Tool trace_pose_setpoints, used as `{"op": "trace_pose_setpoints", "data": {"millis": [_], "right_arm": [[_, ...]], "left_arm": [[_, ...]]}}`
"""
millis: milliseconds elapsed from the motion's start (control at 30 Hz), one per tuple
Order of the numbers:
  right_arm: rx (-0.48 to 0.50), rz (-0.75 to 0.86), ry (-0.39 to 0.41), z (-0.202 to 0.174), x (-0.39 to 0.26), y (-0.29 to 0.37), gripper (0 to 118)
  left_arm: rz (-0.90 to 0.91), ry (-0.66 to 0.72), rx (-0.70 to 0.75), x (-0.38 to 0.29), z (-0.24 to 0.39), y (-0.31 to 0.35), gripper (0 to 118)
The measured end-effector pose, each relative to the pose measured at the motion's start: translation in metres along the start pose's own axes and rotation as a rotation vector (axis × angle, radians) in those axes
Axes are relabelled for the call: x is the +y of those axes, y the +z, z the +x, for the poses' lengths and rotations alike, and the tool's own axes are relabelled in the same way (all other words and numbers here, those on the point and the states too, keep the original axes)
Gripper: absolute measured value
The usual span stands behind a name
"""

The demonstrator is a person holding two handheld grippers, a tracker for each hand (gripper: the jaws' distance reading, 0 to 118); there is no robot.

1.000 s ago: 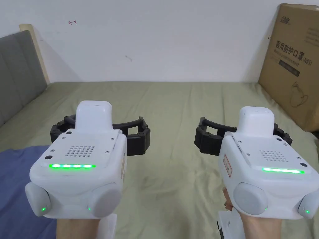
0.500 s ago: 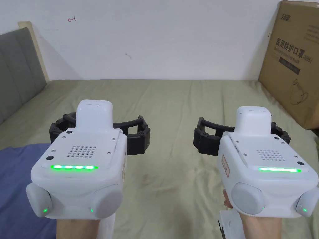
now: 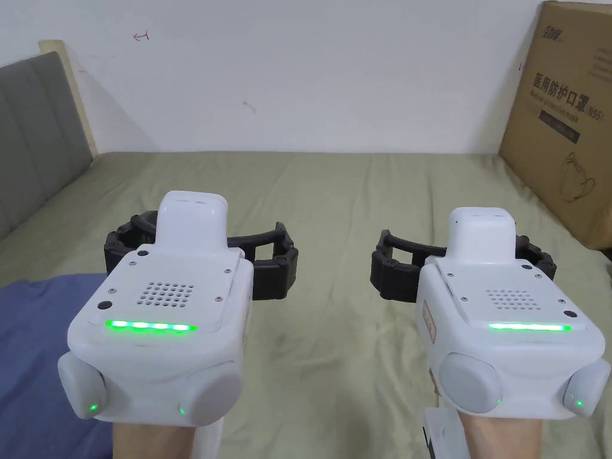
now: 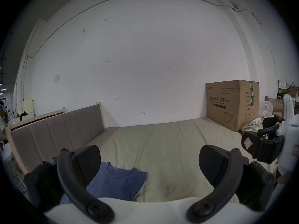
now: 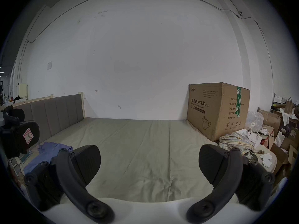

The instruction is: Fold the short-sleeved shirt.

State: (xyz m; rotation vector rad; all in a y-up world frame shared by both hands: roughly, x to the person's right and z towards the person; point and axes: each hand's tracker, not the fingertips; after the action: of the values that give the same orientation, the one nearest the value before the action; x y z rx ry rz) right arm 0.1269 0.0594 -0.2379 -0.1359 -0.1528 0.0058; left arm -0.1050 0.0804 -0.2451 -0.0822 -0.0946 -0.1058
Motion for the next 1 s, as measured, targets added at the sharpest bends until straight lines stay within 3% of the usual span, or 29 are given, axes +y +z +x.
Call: {"op": "trace_pose_setpoints", "data": {"millis": [1000], "right_arm": [[0.028, -0.009, -0.009, -0.0017, -0.0026, 0.0011, 118]], "left_arm": [[-0.031, 0.027, 0.014, 0.0000, -0.0047, -0.0007, 118]]}}
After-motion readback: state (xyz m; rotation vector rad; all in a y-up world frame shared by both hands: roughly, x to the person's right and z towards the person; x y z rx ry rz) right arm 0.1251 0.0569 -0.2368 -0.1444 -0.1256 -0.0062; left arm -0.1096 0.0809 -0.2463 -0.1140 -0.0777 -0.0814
